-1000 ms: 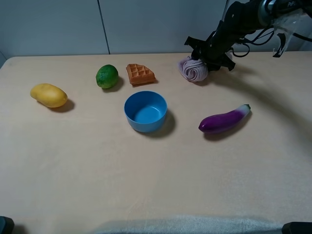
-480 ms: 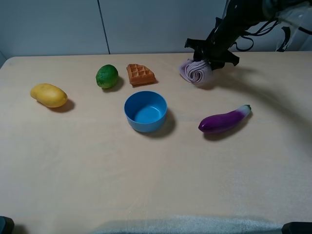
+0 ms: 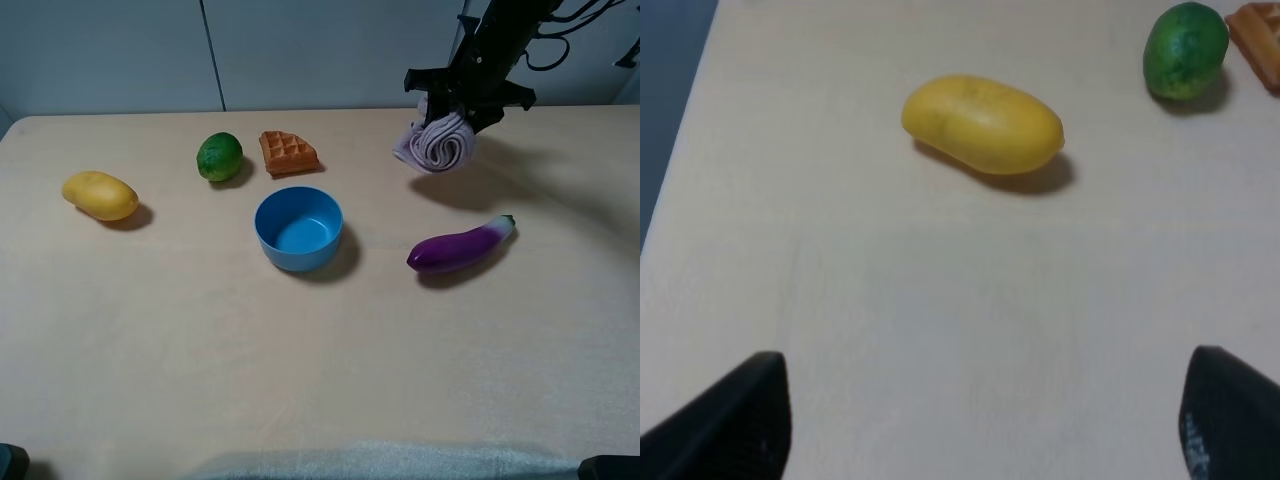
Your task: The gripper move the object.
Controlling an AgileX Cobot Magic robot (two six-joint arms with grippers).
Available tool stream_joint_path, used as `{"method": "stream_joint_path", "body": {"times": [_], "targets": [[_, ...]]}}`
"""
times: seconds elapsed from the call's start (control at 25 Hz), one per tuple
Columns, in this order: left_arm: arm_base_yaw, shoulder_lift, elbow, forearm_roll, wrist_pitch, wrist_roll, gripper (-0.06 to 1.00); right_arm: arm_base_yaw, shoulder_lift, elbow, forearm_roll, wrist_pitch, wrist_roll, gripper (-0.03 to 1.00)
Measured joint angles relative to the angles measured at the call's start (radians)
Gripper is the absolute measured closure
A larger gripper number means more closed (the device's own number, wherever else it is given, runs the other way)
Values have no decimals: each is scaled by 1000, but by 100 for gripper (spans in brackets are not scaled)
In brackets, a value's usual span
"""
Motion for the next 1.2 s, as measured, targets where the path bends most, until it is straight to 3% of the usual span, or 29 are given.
{"method": "stream_joint_path", "body": {"times": [0.36,0.72,1.2], "targets": [[0,0,0,0,0,0,10,-3,-137,1,-34,129,-42,59],[0,0,0,0,0,0,10,16,-289,135,-41,156,-117,59],[0,0,0,0,0,0,10,281,-329,158,-29,152,-138,59]]}}
